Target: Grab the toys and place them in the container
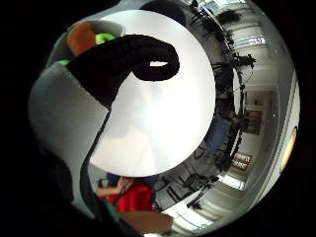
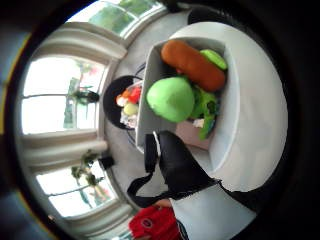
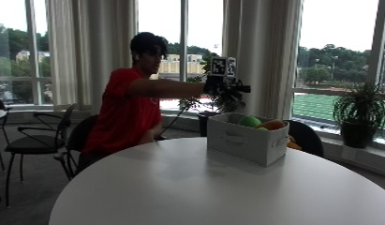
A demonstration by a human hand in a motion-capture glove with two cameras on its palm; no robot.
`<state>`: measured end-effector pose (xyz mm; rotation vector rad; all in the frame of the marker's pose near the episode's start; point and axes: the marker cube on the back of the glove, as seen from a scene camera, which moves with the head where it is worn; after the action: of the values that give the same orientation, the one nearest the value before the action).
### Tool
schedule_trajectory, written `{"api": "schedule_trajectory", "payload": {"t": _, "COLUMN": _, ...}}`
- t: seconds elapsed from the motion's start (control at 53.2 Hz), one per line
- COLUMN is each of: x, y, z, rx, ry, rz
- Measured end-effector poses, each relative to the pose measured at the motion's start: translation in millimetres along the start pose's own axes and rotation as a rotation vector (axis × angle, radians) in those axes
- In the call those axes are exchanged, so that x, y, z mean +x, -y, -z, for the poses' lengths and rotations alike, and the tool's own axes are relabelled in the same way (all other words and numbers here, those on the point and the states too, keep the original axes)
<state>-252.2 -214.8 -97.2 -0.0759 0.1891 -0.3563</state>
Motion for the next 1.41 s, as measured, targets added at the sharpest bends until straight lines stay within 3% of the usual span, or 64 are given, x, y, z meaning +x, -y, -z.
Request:
{"api": "schedule_trajectory", "payload": {"t": 0.075, "x": 18, "y": -8, "z": -11, "rx": -0.003, "ry": -0.015, "rz": -0.210}}
{"api": "schedule_trajectory", "payload": {"t": 0.319, "x": 74, "y": -50, "z": -58, "rx": -0.027, "ry": 0.031, "rz": -0.323}}
{"api": "schedule_trajectory", "payload": {"t": 0.864, "x": 188, "y": -137, "z": -108, "rx": -0.005, "ry": 0.111, "rz": -0.436}}
{"api": "schedule_trajectory", "payload": {"t": 1.409, "x": 213, "y": -167, "z": -140, "rx": -0.010, "ry": 0.218, "rz": -0.515}}
